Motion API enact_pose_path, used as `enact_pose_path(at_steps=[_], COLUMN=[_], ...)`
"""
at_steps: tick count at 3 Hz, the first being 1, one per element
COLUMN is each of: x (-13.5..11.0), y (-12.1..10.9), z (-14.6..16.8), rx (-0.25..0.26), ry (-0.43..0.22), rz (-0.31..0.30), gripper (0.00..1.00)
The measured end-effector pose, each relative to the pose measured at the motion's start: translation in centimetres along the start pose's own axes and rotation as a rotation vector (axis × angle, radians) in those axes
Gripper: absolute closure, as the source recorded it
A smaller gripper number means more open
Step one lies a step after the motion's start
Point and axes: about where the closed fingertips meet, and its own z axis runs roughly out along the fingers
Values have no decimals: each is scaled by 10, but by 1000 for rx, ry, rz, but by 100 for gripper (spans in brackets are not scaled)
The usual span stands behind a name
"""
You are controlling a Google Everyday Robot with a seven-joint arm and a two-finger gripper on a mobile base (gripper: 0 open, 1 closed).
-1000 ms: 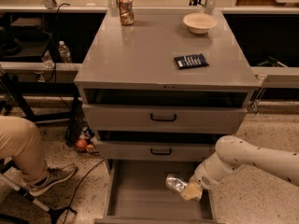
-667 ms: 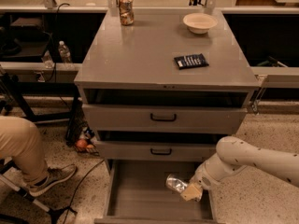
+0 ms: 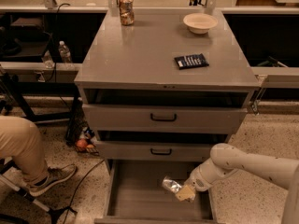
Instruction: Place redbull can into bottom drawer
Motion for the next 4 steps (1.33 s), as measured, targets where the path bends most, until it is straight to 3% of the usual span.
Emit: enact_pose_path(at_steps=[2,4], x=[10,9], y=[-61,-61], z=[87,91], rx=[-42,-37], ry=[-155,-166], rz=[81,69], gripper=[100,100])
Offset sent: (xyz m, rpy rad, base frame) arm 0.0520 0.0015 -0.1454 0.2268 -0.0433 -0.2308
